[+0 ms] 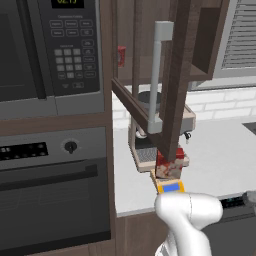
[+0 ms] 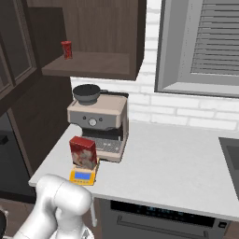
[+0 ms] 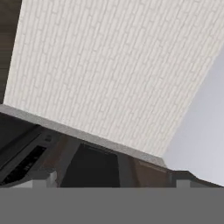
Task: Pick the cereal and place it on the digital scale for weighing, and close the cabinet.
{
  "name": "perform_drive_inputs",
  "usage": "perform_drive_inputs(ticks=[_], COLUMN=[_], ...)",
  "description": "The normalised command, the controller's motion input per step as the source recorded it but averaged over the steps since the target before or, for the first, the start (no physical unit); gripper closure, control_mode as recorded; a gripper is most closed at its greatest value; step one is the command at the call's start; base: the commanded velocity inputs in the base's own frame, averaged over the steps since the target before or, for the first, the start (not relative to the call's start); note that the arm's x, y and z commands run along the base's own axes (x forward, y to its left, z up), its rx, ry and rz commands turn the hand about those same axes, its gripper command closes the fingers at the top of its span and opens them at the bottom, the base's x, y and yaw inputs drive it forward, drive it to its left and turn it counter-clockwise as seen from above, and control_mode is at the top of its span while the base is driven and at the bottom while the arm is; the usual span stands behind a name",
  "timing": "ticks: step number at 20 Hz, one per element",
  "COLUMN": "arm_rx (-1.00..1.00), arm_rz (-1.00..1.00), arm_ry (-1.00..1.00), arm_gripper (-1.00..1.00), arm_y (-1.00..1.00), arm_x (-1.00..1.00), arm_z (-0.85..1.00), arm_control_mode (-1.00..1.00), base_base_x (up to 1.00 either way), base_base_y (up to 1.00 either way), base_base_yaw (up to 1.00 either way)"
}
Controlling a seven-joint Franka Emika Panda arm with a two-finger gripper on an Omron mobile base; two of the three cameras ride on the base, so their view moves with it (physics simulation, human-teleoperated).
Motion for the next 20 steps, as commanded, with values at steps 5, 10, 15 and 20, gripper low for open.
perform_drive_inputs(ticks=[5,10,15,20], arm_rx=[0.01,0.06,0.17,0.33], arm_rz=[-0.38,-0.65,-0.45,-0.14], arm_ry=[-0.21,-0.18,-0.23,-0.17], arm_gripper=[-1.00,-1.00,-1.00,-1.00], arm_y=[1.00,0.91,0.31,0.00], arm_x=[-0.65,-0.06,0.43,0.99], arm_z=[-0.20,-0.39,-0.43,-0.43], arm_control_mode=[-1.00,-1.00,-1.00,-1.00], base_base_x=[0.00,0.00,0.00,0.00], base_base_y=[0.00,0.00,0.00,0.00], base_base_yaw=[0.00,0.00,0.00,0.00])
